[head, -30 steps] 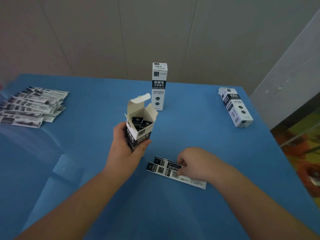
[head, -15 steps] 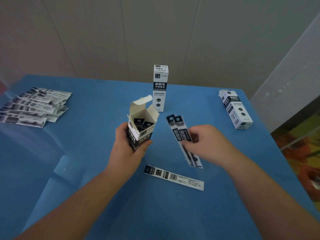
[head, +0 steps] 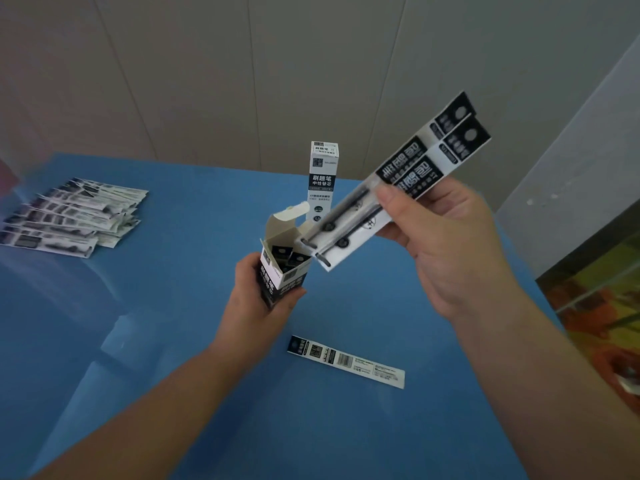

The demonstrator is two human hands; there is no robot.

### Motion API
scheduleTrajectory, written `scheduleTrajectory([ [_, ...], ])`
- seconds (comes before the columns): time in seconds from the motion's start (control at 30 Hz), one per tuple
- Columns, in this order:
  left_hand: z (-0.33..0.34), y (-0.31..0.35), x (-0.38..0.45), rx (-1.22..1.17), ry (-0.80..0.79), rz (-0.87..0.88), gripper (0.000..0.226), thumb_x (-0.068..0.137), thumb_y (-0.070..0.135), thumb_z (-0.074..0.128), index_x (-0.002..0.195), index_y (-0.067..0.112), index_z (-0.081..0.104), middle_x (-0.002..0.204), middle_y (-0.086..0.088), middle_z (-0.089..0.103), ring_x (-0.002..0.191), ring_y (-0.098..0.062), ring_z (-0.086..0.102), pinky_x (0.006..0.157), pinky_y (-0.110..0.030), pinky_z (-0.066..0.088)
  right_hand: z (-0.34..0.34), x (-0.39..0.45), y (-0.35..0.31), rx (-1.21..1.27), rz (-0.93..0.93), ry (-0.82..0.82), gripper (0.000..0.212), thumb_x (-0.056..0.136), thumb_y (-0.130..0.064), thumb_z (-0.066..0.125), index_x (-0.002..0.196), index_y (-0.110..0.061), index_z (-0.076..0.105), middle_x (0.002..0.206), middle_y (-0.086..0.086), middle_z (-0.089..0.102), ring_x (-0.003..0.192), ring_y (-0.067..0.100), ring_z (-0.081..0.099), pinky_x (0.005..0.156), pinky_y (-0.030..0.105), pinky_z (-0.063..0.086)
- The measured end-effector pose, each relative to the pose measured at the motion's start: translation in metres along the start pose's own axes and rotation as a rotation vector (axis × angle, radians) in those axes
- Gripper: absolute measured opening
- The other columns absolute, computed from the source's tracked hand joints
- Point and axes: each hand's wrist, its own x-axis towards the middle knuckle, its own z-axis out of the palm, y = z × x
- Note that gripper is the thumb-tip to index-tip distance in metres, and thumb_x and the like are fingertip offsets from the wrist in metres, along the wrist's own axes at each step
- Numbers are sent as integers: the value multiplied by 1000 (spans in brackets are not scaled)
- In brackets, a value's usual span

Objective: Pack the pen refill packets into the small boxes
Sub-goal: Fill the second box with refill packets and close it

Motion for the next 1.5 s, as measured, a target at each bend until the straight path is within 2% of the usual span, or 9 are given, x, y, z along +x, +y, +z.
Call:
scheduleTrajectory([
  [0.17,0,0,2,30,-2,29,62,77,39,75,108,73,33,112,37,58,105,9,60,80,-9,48,14,10,6,-65,-72,-5,14,90,-5,73,95,-17,76,96,4,79,92,22,75,85,41,62],
  [0.47,-1,-2,3,24,2,25,58,75,51,72,113,71,33,115,34,57,108,6,61,82,-14,51,17,16,29,-431,-43,-155,14,88,-27,75,101,-24,78,97,-5,79,95,23,74,88,54,58],
  [0.67,-1,-2,2,17,-9,25,58,75,51,72,114,71,34,115,33,58,108,5,61,84,-23,49,24,14,35,-627,-4,-216,5,91,-28,75,89,-24,78,64,-24,66,48,-4,55,51,8,37],
  [0.9,-1,-2,2,3,-11,11,57,74,51,72,111,71,34,113,35,59,107,6,62,86,-28,52,29,13,32,-664,-14,-233,12,91,-26,76,82,-33,72,54,-32,57,51,-10,55,50,3,37],
  [1.03,0,-2,2,5,-10,12,57,74,52,71,112,70,33,112,36,59,107,6,62,86,-28,52,26,14,32,-612,-21,-201,2,91,-31,75,89,-30,76,66,-24,68,58,-4,59,56,11,43],
  [1.13,-1,-3,1,9,-10,13,56,75,52,71,112,69,33,113,33,59,106,4,62,85,-24,53,23,12,29,-438,-47,-138,9,90,-30,74,97,-34,77,94,-8,79,87,17,74,80,37,60],
  [1.3,-2,-4,4,12,-6,18,59,79,39,74,109,72,34,111,36,58,104,7,61,80,-8,49,-9,10,7,-159,-262,-1,7,92,-39,71,96,-36,76,96,-9,78,91,13,74,83,34,60],
  [1.4,-2,-4,4,20,-4,17,64,80,33,75,107,74,34,108,39,58,100,10,61,76,-6,48,-39,1,5,-385,-111,-89,10,85,-46,74,94,-42,76,91,-15,78,82,3,72,76,28,59],
  [1.5,-2,-3,5,21,-5,12,65,80,33,75,106,76,33,108,40,58,100,11,61,77,-6,48,-53,-11,19,-906,348,-503,12,83,-43,74,93,-37,74,85,-11,77,74,3,72,68,31,58],
])
